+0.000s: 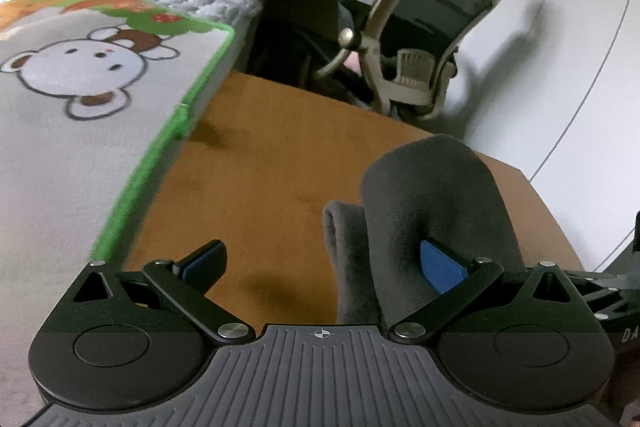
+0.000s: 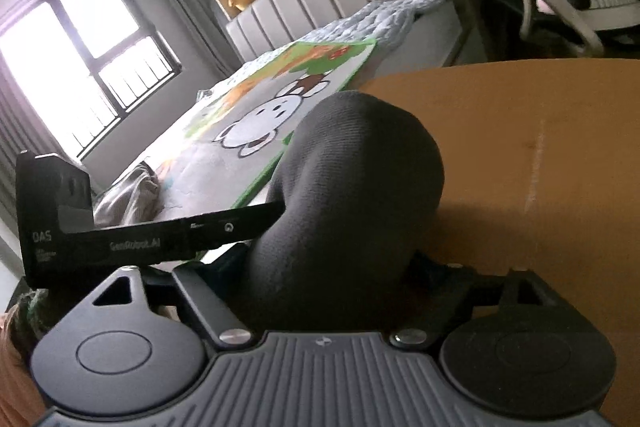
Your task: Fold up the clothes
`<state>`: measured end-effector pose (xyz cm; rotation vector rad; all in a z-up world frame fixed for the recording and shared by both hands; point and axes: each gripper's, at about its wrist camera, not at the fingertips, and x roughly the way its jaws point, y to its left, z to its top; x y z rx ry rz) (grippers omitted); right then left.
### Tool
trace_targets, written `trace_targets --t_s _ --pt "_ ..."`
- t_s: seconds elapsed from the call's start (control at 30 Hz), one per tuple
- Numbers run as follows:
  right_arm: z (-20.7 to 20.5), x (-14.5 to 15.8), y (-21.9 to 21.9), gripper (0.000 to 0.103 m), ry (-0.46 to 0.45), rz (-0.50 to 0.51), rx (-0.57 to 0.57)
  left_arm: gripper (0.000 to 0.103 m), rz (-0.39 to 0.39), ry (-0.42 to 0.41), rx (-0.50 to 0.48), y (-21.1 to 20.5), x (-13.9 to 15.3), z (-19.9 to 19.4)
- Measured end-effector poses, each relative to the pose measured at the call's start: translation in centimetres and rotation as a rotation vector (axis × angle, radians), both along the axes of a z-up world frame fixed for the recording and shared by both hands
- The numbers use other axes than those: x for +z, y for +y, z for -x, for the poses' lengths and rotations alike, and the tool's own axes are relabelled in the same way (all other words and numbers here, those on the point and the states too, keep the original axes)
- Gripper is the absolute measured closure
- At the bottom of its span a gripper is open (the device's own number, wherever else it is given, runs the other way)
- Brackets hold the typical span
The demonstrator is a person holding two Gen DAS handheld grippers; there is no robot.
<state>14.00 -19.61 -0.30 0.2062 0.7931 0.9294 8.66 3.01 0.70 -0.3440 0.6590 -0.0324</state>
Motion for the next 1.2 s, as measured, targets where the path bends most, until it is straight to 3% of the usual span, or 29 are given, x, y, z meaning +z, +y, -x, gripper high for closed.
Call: trace_targets --t_s 0.2,0.3,0.33,0.57,0.6,0.7,0.73,0.87,0.97,1.1,1.2 --pt "-0.8 1.1 -4.0 0.021 -0.075 0.075 -0.081 0.0 -0.063 -0.045 -0.077 -4.6 0.1 -2.8" --pt "-1.0 1.6 -5.3 0.008 -0.112 0.114 -0.108 0.0 -0.063 -0.053 -0.085 -5.2 -0.2 -3.3" --pt "-0.9 1.9 -5.7 0.0 -0.131 0.111 -0.114 0.0 -0.064 -0.056 -0.083 -5.1 -0.4 -3.2" --pt "-3.4 4.7 -7.4 0.0 -0.175 0.006 -0.274 0.0 -0.045 -0.074 -0.072 -4.7 -1.0 -2.5" --pt "-4.3 4.5 -7.0 0.0 -0.163 0.018 -0.296 0.0 -0.047 -0.08 -0.072 -4.7 -1.0 -2.4" --pt "-6.9 2.0 -3.3 0.0 -0.168 0.236 -0.296 0.0 -0.032 -0.078 -0.064 -4.5 -1.3 -2.4" --pt "-7.3 1.2 -2.6 0.0 -0.194 0.257 -0.29 0.0 -0.024 -0.075 -0.057 -4.3 -1.4 -2.4" --pt "-8.0 0.9 -2.4 0.0 -0.156 0.225 -0.314 0.0 -0.007 -0.073 -0.043 -4.0 -1.4 -2.4" --pt "-6.2 2.0 -3.0 0.0 -0.217 0.221 -0.302 0.0 0.006 -0.074 -0.05 -3.8 -1.5 -2.4" --pt "-2.2 3.5 -6.3 0.0 -0.212 0.1 -0.27 0.0 0.017 -0.073 -0.047 -3.6 -1.5 -2.5" --pt "0.4 2.9 -7.8 0.0 -0.21 0.075 -0.245 0.0 0.016 -0.074 -0.045 -3.7 -1.5 -2.5"
